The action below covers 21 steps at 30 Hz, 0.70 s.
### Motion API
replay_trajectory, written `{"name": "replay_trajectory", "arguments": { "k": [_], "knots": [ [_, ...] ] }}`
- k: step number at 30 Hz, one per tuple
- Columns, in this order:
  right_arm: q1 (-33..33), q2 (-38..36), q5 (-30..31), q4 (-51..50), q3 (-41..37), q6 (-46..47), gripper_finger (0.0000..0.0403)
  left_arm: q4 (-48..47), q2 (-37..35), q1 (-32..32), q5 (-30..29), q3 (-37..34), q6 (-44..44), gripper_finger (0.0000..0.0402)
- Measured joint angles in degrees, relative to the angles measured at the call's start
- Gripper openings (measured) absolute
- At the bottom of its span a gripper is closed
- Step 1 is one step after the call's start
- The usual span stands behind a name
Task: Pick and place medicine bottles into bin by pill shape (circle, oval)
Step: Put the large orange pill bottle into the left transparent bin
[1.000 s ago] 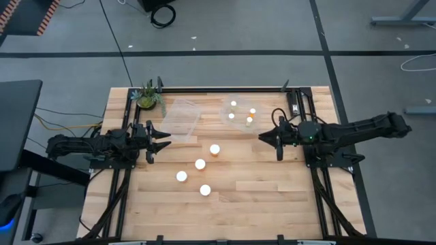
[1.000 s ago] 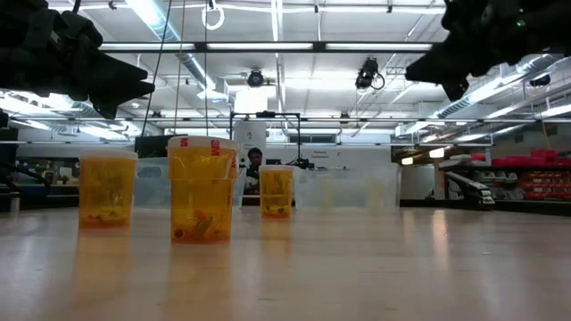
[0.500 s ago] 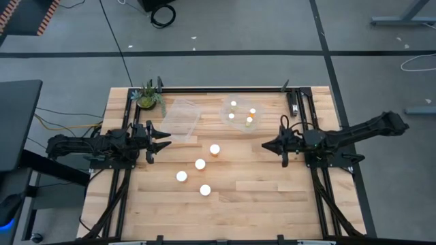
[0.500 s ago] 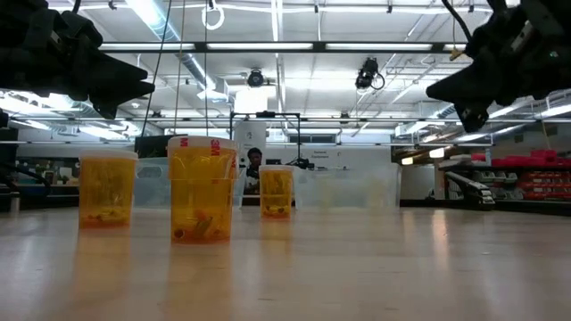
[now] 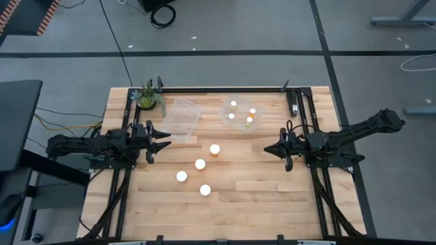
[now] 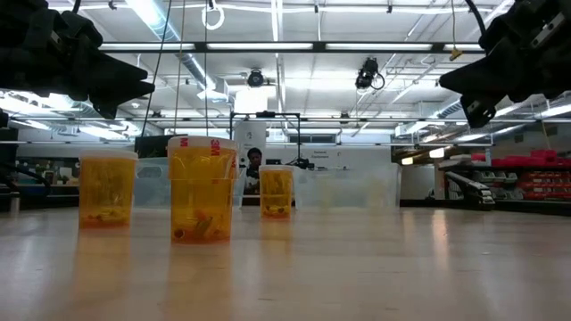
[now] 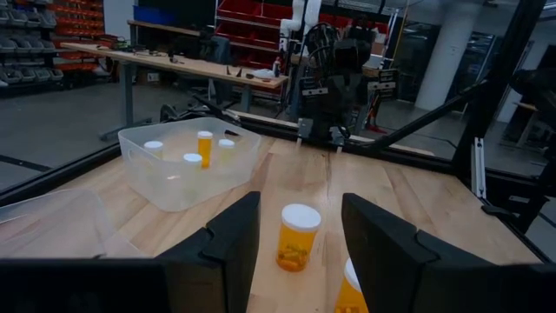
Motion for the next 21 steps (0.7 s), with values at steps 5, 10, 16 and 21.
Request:
{"name": "replay_trajectory", "arguments": {
  "k": [5, 10, 16, 21],
  "knots": [
    [-0.01, 0.06, 0.00, -0.79, 0.00, -0.72, 0.0020, 0.00, 0.00, -0.02, 0.00, 0.00, -0.01, 0.0172],
    [-0.01, 0.08, -0.04, -0.81, 0.00, -0.70, 0.0028, 0.00, -0.02, -0.02, 0.01, 0.00, -0.04, 0.0172],
    [-0.01, 0.08, -0.06, -0.81, 0.00, -0.61, 0.0030, 0.00, -0.01, -0.02, 0.01, 0.00, -0.01, 0.0172],
    [-0.01, 0.08, -0.16, -0.83, 0.00, -0.59, 0.0030, 0.00, -0.01, -0.02, 0.01, 0.00, -0.01, 0.0172]
  ]
}}
